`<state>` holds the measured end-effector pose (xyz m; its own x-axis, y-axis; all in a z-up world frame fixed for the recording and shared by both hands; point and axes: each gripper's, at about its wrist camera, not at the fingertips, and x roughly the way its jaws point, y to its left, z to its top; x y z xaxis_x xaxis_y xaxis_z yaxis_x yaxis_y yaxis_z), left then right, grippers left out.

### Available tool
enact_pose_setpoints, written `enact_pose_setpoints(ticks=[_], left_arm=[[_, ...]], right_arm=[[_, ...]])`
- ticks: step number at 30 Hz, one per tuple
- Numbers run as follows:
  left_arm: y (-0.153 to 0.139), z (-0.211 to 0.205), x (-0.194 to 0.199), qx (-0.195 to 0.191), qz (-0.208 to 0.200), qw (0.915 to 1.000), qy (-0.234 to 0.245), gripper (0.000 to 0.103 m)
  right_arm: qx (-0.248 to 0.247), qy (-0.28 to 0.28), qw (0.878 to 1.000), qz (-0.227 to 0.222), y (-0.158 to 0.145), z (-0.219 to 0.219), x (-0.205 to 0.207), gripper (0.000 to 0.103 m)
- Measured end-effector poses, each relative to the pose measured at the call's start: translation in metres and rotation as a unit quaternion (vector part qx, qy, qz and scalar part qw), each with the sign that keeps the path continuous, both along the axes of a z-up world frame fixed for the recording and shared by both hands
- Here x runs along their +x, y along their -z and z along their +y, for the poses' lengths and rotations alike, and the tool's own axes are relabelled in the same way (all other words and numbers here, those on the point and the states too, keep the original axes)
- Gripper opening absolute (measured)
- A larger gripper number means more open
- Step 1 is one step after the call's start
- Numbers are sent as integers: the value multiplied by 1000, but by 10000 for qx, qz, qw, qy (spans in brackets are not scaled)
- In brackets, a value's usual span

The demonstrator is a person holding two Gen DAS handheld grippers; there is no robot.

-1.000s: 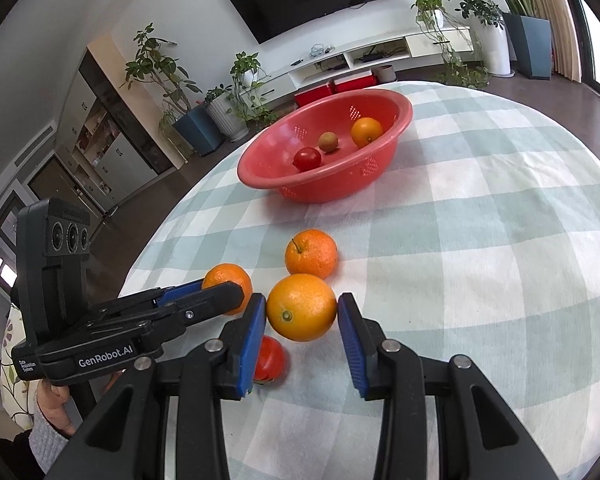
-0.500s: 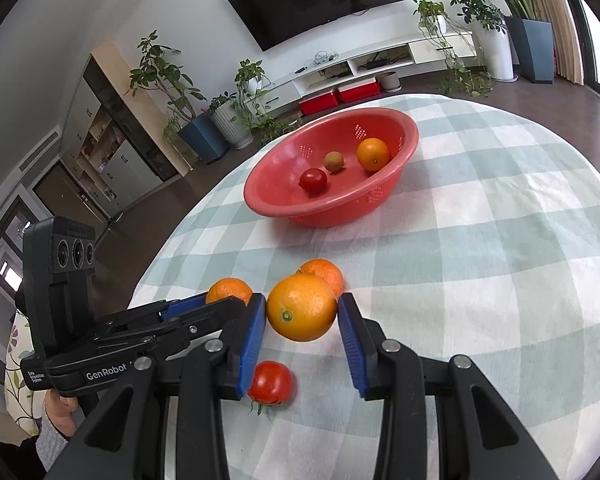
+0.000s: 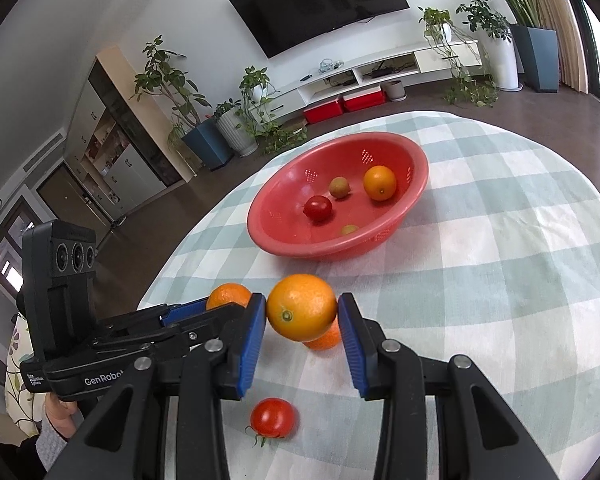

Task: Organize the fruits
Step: 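Carry both held oranges over the red bowl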

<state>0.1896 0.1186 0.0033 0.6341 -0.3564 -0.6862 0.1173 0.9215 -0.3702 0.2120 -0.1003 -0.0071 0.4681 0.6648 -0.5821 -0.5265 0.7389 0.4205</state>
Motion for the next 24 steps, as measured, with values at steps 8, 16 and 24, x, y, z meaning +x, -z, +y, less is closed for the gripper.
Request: enact_pose_setpoints(ticks=[8,16,24], left_arm=[[-10,0,13,84,-60,9999,22,33],[-19,-2,31,193,-106,9997,60,33],[-24,-6,50,280,-170,9994,110,33]], right_arm=[[-7,24,10000,-94,-7,3,15,40],[2,56,9999,-127,-9,5,30,40],[-3,93,9999,-144,-10,6,45,40]])
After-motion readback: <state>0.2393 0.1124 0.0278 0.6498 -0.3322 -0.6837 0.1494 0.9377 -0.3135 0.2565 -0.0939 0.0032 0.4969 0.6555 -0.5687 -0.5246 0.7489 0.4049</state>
